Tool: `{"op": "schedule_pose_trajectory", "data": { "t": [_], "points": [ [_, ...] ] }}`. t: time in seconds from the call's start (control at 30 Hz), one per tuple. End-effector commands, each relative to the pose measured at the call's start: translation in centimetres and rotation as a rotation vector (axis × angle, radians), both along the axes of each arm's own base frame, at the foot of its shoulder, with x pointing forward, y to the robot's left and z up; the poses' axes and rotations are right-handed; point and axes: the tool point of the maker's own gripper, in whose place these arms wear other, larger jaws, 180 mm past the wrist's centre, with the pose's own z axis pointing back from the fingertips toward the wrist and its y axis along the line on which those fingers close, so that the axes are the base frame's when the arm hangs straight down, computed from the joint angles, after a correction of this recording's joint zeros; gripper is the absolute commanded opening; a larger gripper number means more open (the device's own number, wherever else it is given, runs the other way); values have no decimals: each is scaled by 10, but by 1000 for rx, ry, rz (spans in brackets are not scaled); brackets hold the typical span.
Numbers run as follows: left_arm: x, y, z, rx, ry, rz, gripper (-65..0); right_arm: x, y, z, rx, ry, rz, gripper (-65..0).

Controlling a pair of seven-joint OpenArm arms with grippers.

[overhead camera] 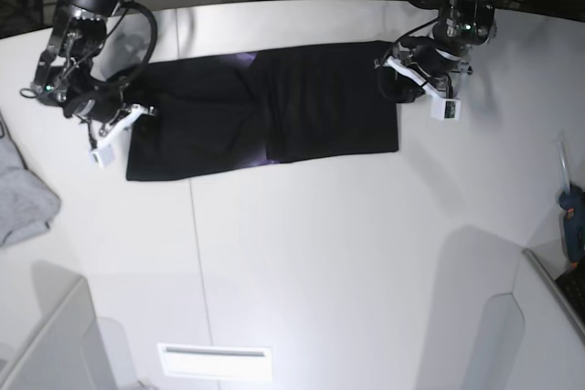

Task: Fold the T-shirt properly
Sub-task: 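Grasp the folded end with the left gripper and the collar end with the right, then fold the collar end with the right gripper over toward the left gripper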

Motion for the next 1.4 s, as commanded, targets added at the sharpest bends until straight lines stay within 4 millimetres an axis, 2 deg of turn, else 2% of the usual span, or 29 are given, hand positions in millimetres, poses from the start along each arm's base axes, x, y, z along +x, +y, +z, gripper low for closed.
{"op": "schedule_pose_trajectory", "data": {
  "t": [0.0,0.2,0.43,0.57,0.7,0.93,1.23,1.37],
  "points": [
    [10,-3,9,-4,-37,-14,-650,10,-11,13,-37,-43,-7,-650],
    [23,-25,16,-31,-67,-64,-650,21,-14,47,-95,-130,-23,-650],
    [34,-48,22,-55,-91,-121,-650,30,23,77,-132,-199,63,-650],
    [36,-53,23,-68,-98,-118,-650,29,45,100,-138,-252,87,-650],
    [34,-53,22,-70,-92,-112,-650,24,68,112,-123,-274,112,-650],
    [32,-55,20,-71,-86,-117,-650,12,110,113,-66,-267,188,-650],
    [21,-48,0,-63,-25,-101,-650,-5,162,111,28,-300,266,-650],
    [20,-48,-2,-62,-21,-102,-650,-11,182,113,60,-321,308,-650]
  ]
}}
